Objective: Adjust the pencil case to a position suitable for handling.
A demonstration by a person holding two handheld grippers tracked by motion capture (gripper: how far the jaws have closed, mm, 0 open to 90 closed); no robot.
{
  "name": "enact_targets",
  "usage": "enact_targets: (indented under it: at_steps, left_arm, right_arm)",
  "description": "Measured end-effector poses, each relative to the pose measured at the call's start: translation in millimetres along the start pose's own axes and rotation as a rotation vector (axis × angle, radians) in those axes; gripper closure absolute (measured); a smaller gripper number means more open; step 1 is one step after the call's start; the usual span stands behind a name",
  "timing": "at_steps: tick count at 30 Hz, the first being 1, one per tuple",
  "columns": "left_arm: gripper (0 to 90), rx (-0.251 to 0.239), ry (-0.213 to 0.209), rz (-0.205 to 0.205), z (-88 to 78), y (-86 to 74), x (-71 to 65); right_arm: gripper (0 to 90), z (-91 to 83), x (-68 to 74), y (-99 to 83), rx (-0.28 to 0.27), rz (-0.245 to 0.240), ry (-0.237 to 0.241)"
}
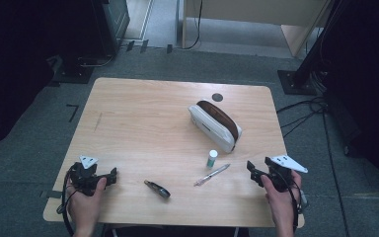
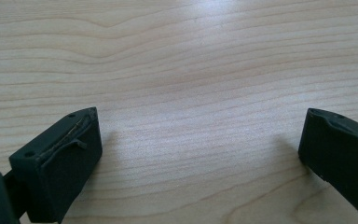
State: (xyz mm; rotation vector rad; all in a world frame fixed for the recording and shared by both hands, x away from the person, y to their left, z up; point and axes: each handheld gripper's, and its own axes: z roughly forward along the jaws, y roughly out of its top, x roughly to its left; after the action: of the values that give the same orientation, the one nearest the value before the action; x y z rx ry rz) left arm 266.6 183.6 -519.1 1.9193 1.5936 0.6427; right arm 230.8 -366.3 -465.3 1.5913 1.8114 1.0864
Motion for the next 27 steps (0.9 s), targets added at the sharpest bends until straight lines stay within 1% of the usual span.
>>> enact_targets:
  at_steps: [1,4,5,6,7,9,13,15,18,19,21,27]
  left_arm:
    - [0.0,-0.001,-0.001,0.001,0.1,0.0,-0.1]
    - [0.0,-0.002,-0.003,0.001,0.3,0.1,-0.7]
    - [0.0,0.000,-0.004,0.003,0.2,0.2,-0.6]
    - [0.0,-0.001,-0.005,0.003,0.2,0.1,-0.6]
    - [0.0,0.000,-0.005,0.005,0.2,0.2,-0.6]
    - [0.0,0.000,-0.006,0.006,0.2,0.2,-0.6]
    - [0.0,-0.001,-0.008,0.007,0.4,0.3,-1.0]
    - [0.0,0.000,-0.009,0.006,0.4,0.4,-1.2]
    - [0.0,-0.001,-0.009,0.007,0.5,0.4,-1.4]
    - [0.0,-0.001,-0.010,0.008,0.5,0.5,-1.3]
    - [0.0,0.000,-0.011,0.009,0.5,0.5,-1.4]
    - [0.0,0.000,-0.012,0.011,0.5,0.5,-1.5]
  right_arm:
    - [28.4,0.0,0.0,0.0,0.000,0.000,0.000]
    - [35.7,4.9,5.5,11.8,-0.019,-0.003,0.033]
    - [38.4,6.7,6.8,15.5,-0.023,-0.005,0.033]
    - [43.1,10.9,8.7,22.4,-0.029,-0.006,0.024]
    - [43.1,10.9,8.7,22.4,-0.029,-0.006,0.024]
    - [47.3,16.0,9.4,28.4,-0.031,-0.009,0.013]
    - [50.0,29.2,12.5,40.5,-0.026,-0.036,0.014]
    - [50.3,31.5,12.8,42.4,-0.027,-0.038,0.011]
    - [50.7,37.2,12.3,47.5,-0.032,-0.031,0.001]
    - [51.6,41.2,11.3,49.9,-0.036,-0.022,-0.007]
    - [51.6,43.6,11.2,50.8,-0.035,-0.017,-0.009]
    - [50.8,61.3,14.9,55.8,-0.007,-0.032,-0.019]
